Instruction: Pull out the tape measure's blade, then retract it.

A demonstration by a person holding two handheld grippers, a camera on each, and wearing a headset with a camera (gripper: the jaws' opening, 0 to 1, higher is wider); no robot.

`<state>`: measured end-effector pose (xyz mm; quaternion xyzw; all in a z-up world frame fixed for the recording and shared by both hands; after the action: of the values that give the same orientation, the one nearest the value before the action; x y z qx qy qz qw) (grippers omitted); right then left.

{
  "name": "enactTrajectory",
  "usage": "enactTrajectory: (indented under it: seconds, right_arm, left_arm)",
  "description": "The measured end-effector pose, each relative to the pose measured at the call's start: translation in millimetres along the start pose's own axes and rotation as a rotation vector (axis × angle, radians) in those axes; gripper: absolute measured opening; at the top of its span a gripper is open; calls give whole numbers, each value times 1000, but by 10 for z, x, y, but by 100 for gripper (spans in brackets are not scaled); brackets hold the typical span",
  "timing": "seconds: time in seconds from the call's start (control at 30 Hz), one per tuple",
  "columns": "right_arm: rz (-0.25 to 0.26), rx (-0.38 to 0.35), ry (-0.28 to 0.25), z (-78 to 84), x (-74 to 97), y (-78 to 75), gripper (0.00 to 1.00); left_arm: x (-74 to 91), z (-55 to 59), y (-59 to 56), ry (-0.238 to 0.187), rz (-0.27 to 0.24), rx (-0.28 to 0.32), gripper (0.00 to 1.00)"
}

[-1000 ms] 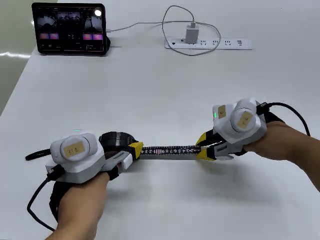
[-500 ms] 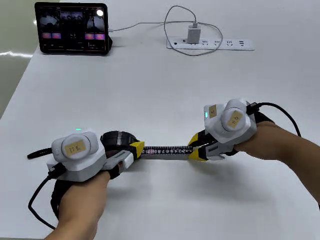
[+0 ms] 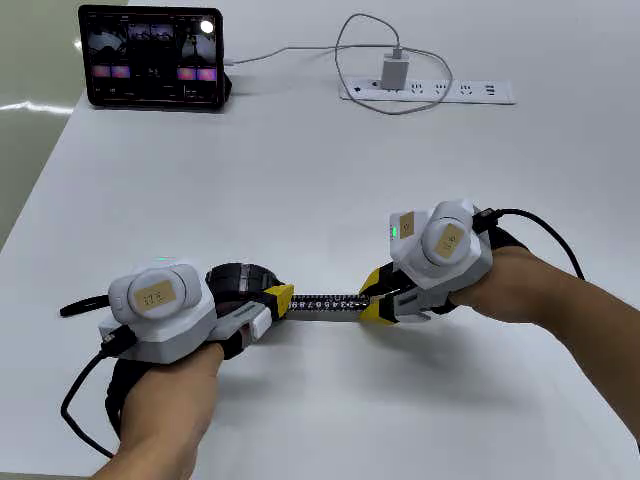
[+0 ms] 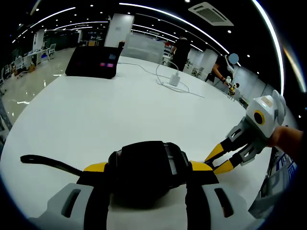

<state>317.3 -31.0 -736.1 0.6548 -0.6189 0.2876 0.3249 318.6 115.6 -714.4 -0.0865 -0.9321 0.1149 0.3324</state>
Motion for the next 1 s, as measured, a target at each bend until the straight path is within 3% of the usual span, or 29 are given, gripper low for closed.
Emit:
enactTrajectory:
  seconds: [1.0]
  right_arm:
    - [-5, -3, -54, -287, -251, 13, 11]
  left_arm:
    - [-4, 2, 11, -2, 12, 8, 60]
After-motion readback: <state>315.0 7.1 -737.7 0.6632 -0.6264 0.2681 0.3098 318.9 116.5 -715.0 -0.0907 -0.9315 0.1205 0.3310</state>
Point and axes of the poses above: the centre of the closed fingertips' face, and the gripper's own axes: x roughly backward along the fingers, y roughly to its left, z roughly out of its underside, the point moved 2 cm from there along x, roughly backward along the fingers, and after that the axes turned 1 degree about -y, right-handed, at the moved point
